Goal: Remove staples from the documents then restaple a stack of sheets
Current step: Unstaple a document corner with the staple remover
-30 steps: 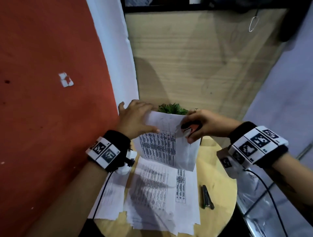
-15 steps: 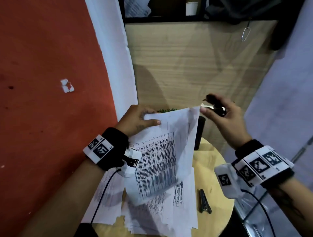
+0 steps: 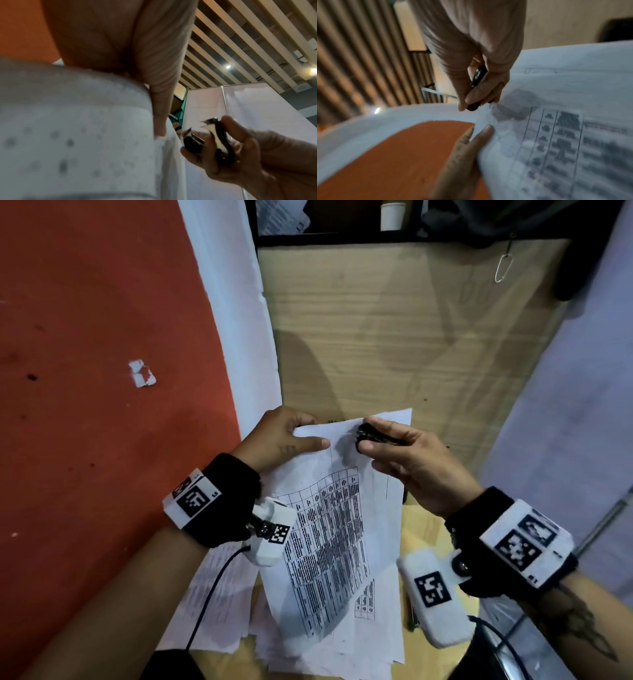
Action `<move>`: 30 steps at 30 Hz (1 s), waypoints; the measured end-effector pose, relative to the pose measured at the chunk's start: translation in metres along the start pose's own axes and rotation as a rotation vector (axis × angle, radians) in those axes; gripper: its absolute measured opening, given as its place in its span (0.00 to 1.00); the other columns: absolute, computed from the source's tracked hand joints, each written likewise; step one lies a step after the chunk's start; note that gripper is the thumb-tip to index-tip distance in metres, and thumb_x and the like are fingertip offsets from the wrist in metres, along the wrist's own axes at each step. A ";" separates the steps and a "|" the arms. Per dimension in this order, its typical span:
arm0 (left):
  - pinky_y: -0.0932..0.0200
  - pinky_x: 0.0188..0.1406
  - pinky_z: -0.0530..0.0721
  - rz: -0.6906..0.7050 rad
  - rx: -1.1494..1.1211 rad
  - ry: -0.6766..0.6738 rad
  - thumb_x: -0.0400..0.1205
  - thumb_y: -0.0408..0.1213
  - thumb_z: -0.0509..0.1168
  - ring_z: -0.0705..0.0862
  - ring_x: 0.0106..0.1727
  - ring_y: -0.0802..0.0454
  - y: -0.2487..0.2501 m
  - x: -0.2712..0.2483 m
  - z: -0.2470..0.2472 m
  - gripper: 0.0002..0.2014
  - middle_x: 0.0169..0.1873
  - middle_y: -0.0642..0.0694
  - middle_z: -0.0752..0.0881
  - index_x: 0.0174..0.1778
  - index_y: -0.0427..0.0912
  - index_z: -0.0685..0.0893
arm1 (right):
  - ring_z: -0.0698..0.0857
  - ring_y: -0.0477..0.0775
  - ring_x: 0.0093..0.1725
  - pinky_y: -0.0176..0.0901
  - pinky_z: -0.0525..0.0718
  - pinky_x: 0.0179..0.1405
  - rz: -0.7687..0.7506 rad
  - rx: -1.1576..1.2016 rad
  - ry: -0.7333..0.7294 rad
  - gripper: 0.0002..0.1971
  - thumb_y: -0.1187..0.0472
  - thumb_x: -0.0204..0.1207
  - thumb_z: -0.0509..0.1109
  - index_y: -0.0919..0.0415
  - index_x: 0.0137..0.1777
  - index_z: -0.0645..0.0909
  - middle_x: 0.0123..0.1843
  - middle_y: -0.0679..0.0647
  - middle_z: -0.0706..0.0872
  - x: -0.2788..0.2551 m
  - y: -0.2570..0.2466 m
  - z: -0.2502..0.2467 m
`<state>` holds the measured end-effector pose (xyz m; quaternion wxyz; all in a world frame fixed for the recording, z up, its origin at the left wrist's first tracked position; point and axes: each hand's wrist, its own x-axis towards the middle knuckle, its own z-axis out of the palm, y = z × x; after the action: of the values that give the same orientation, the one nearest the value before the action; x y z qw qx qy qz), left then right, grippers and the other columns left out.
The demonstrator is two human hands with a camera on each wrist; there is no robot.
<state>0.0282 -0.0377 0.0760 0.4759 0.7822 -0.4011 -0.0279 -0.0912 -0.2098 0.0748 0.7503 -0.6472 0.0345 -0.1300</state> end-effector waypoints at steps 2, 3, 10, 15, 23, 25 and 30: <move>0.61 0.37 0.77 0.003 -0.009 -0.012 0.74 0.39 0.74 0.80 0.29 0.67 0.002 -0.001 -0.001 0.07 0.24 0.59 0.85 0.30 0.51 0.87 | 0.85 0.40 0.44 0.29 0.81 0.41 -0.292 -0.382 0.061 0.26 0.68 0.66 0.78 0.62 0.66 0.79 0.49 0.52 0.89 -0.003 0.000 0.007; 0.61 0.37 0.76 0.005 -0.010 -0.024 0.75 0.38 0.74 0.80 0.30 0.66 0.003 -0.001 -0.001 0.07 0.25 0.59 0.85 0.31 0.49 0.87 | 0.84 0.45 0.49 0.32 0.80 0.48 -0.469 -0.651 0.083 0.28 0.62 0.64 0.79 0.64 0.66 0.80 0.52 0.54 0.88 -0.003 0.001 0.009; 0.69 0.38 0.77 0.006 -0.123 -0.113 0.77 0.34 0.71 0.81 0.35 0.67 0.017 -0.006 0.001 0.03 0.29 0.60 0.87 0.39 0.43 0.89 | 0.82 0.64 0.44 0.53 0.83 0.31 -0.866 -1.289 -0.002 0.17 0.66 0.61 0.74 0.63 0.52 0.82 0.49 0.58 0.82 -0.002 0.000 0.016; 0.70 0.45 0.80 0.022 -0.203 -0.145 0.78 0.28 0.68 0.85 0.40 0.64 0.023 -0.008 0.004 0.06 0.33 0.56 0.90 0.40 0.43 0.88 | 0.83 0.63 0.40 0.46 0.81 0.22 -0.967 -1.391 0.001 0.18 0.67 0.56 0.74 0.64 0.49 0.84 0.45 0.59 0.84 -0.004 -0.002 0.019; 0.68 0.41 0.79 0.018 -0.214 -0.103 0.75 0.26 0.71 0.83 0.36 0.63 0.030 -0.009 0.008 0.08 0.29 0.54 0.88 0.33 0.43 0.87 | 0.83 0.63 0.39 0.47 0.80 0.19 -0.990 -1.432 0.022 0.16 0.71 0.55 0.76 0.66 0.46 0.84 0.43 0.60 0.83 -0.005 -0.004 0.019; 0.68 0.41 0.78 0.023 -0.215 -0.095 0.75 0.28 0.72 0.83 0.36 0.63 0.029 -0.009 0.009 0.08 0.29 0.54 0.87 0.33 0.45 0.87 | 0.83 0.63 0.38 0.46 0.79 0.18 -0.998 -1.438 0.025 0.16 0.71 0.55 0.76 0.66 0.45 0.84 0.43 0.61 0.83 -0.005 -0.005 0.019; 0.62 0.47 0.80 0.025 -0.224 -0.097 0.75 0.32 0.73 0.84 0.40 0.59 0.029 -0.010 0.009 0.02 0.34 0.49 0.89 0.36 0.41 0.89 | 0.83 0.63 0.37 0.44 0.78 0.18 -1.008 -1.449 0.005 0.13 0.69 0.55 0.71 0.66 0.42 0.83 0.42 0.61 0.83 -0.004 -0.005 0.018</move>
<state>-0.0004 -0.0442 0.0899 0.5407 0.7168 -0.4278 -0.1044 -0.0918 -0.1925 0.0820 0.0086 -0.9018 -0.1796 -0.3929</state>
